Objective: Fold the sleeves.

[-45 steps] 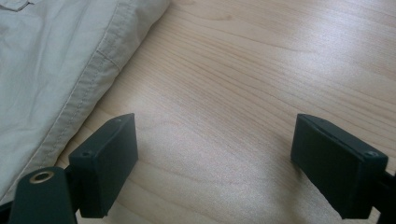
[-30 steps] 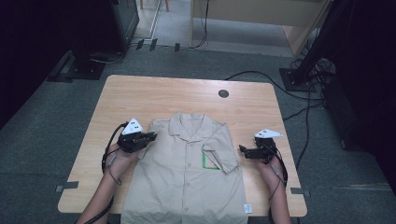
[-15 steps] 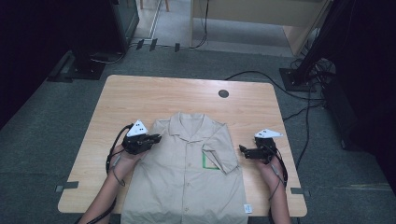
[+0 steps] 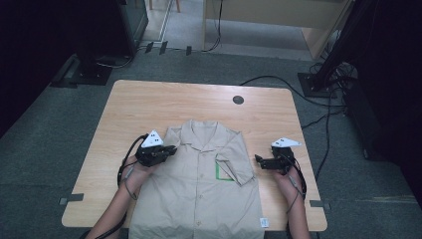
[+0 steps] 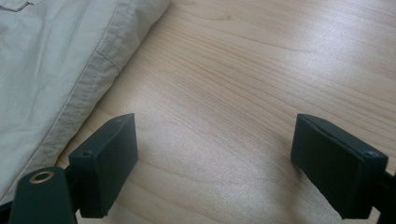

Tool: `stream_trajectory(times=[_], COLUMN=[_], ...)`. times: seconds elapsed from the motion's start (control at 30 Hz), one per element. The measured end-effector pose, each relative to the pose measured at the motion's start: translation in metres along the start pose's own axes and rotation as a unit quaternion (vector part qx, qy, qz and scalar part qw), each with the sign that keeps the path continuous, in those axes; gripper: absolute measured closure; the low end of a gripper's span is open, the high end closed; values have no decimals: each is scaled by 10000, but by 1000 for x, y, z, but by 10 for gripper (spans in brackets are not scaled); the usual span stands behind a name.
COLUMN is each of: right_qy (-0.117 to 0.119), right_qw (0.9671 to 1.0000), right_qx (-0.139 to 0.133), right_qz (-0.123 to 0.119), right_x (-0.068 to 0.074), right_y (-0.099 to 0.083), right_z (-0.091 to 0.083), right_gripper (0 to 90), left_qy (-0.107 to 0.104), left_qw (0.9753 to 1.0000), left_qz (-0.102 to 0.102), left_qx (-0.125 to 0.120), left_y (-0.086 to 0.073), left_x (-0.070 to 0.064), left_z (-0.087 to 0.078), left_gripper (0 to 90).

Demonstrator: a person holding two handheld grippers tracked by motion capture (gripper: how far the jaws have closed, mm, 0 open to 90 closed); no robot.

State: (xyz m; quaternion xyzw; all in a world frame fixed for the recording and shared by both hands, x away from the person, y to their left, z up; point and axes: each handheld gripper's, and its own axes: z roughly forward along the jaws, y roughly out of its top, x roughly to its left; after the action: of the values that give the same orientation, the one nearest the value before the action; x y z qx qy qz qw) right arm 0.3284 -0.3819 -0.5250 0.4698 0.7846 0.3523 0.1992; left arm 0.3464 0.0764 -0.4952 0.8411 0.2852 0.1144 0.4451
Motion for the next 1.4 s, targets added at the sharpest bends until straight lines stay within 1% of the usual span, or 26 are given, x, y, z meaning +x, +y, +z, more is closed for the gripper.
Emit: stream_trajectory(times=[0.37,0.43,0.5,0.57,0.77,0.9,1.0,1.07,1.17,1.27,1.3,1.4], right_qy=[-1,0,0,0,-1,0,-1,0,-1,0,0,0], right_qw=[10000,10000,10000,10000,10000,10000,10000,10000,10000,10000,10000,10000], right_qx=[0,-1,-1,-1,0,-2,0,-1,-1,-1,-2,-1], right_qz=[1,0,0,-2,1,-1,0,0,-1,-2,1,-1], right_x=[0,0,0,0,0,0,0,0,0,0,0,0], right_y=[0,0,0,0,0,0,0,0,0,0,0,0], right_z=[0,0,0,0,0,0,0,0,0,0,0,0], right_gripper=[145,145,145,145,145,145,145,145,145,145,145,145], left_qy=[-107,-154,-222,-239,-314,-324,-329,-343,-337,-405,-479,-571], left_qw=[9999,9999,9997,9996,9995,9994,9994,9994,9994,9991,9987,9981], left_qz=[7,-28,-80,-84,-52,26,50,22,13,-33,-80,-93], left_qx=[72,73,92,99,86,80,53,19,-6,-92,-120,-209], left_y=[0,0,1,1,4,7,9,10,12,14,16,20], left_x=[-4,-4,-4,-5,-9,-13,-15,-16,-17,-18,-19,-21], left_z=[5,6,7,7,6,5,4,3,1,-2,-3,-7], left_gripper=[804,788,753,740,727,725,725,708,708,708,708,708])
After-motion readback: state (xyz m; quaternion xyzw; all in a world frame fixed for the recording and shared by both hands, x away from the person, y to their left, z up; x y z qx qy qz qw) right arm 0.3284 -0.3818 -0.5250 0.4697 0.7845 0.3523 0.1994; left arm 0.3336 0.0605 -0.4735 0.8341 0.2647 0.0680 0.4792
